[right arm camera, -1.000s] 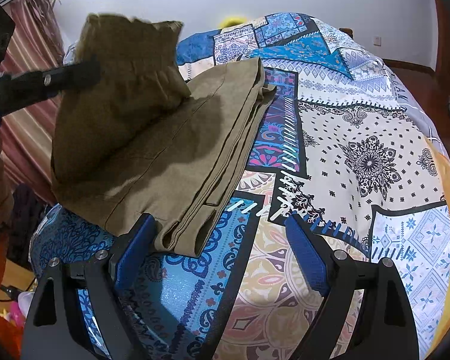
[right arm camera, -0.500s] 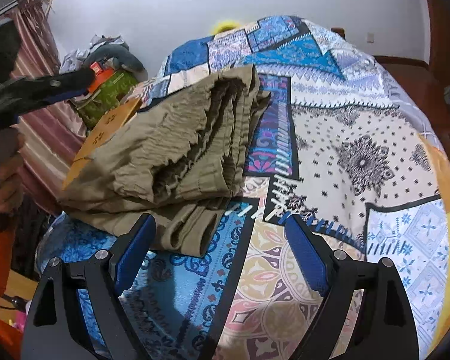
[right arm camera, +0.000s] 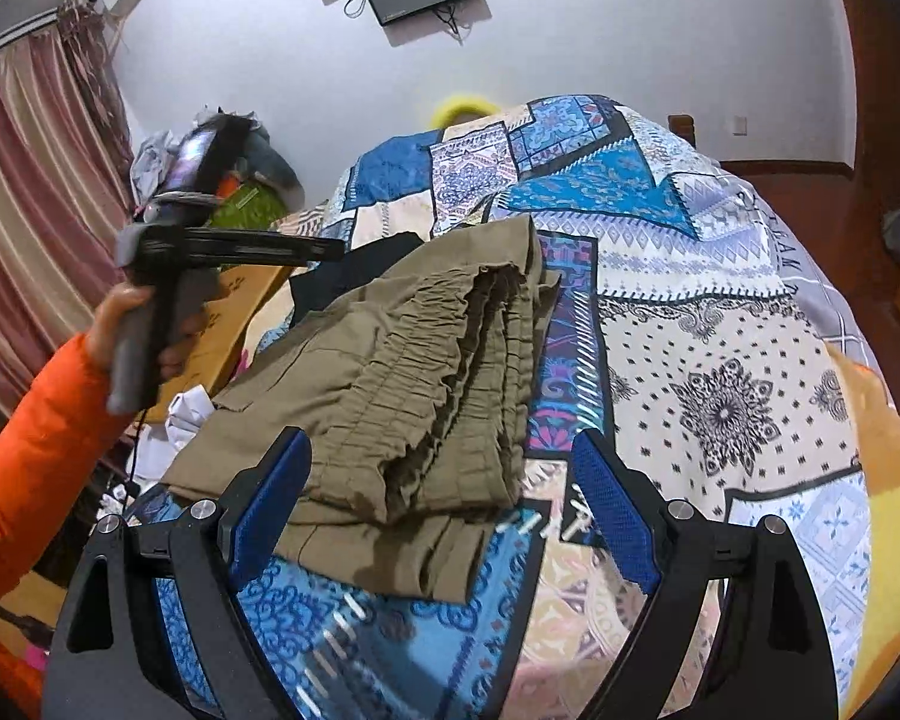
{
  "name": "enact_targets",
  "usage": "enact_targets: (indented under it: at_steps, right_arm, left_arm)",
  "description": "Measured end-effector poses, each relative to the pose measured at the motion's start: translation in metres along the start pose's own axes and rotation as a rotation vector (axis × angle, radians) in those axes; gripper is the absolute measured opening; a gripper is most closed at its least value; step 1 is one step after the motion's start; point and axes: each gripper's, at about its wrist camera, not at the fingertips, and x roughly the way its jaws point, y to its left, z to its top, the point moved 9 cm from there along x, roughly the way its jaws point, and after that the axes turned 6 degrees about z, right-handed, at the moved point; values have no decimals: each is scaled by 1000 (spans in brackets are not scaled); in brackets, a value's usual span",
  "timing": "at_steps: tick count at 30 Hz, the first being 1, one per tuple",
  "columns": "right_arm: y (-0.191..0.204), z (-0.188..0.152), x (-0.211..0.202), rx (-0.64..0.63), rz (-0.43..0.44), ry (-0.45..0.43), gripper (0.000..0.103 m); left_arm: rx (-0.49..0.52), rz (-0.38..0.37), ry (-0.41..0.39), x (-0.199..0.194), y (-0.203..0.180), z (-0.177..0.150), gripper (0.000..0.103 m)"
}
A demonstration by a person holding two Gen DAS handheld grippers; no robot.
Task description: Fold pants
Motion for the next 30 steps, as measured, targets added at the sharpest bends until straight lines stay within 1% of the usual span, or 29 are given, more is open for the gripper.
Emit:
enact_targets:
  at_steps: [2, 5, 6, 7, 8, 10, 11, 13, 15, 17, 20, 22, 24, 26, 28, 30]
  right_arm:
    - [0, -1, 6, -10, -18, 10, 87]
    - [2, -6, 13, -4, -14, 35, 87]
    - [2, -9, 17, 1, -12, 51, 87]
    - [2, -12, 20, 2, -11, 61, 87]
    - [2, -15, 24, 2, -11, 77, 87]
    - [0, -20, 30, -4, -12, 97, 87]
    - [-2, -21, 33, -1, -6, 103, 88]
    - [-7, -22, 36, 12, 7, 113, 90]
    - [-13, -22, 39, 15, 11, 132, 90]
    - [-19, -20, 40, 5, 2, 136, 90]
    - [-32, -16, 41, -15, -32, 137, 90]
    - [-42, -13, 40, -23, -65, 133, 90]
    - [-56, -8, 39, -35, -120, 128, 89]
    - [-68, -2, 34, 4, -146, 122, 88]
    - [-73, 3, 26, 62, -138, 105, 86]
    - [-71, 7, 18, 82, -119, 82, 86]
  left_arm:
    - [1, -4, 43, 23, -2, 0, 94]
    - [39, -44, 125, 58, -11, -10, 95]
    - [49, -56, 137, 65, -14, -14, 97]
    - [52, -65, 133, 69, -14, -17, 100]
    - [44, -74, 108, 69, -13, -19, 103]
    - [54, -96, 105, 70, -12, -25, 103]
    - [59, -105, 105, 69, -12, -29, 103]
    - [78, -96, 102, 66, -10, -36, 103]
    - [91, -83, 101, 63, -8, -41, 103]
    - [81, -75, 113, 59, -3, -49, 103]
    - [42, -60, 131, 52, 7, -64, 103]
    - [49, -38, 119, 42, 13, -75, 103]
    - [54, -26, 109, 28, 18, -88, 103]
    - [57, -28, 109, 16, 21, -101, 103]
    - [78, -31, 103, 1, 20, -116, 103]
    - [81, -48, 105, -9, 18, -126, 103]
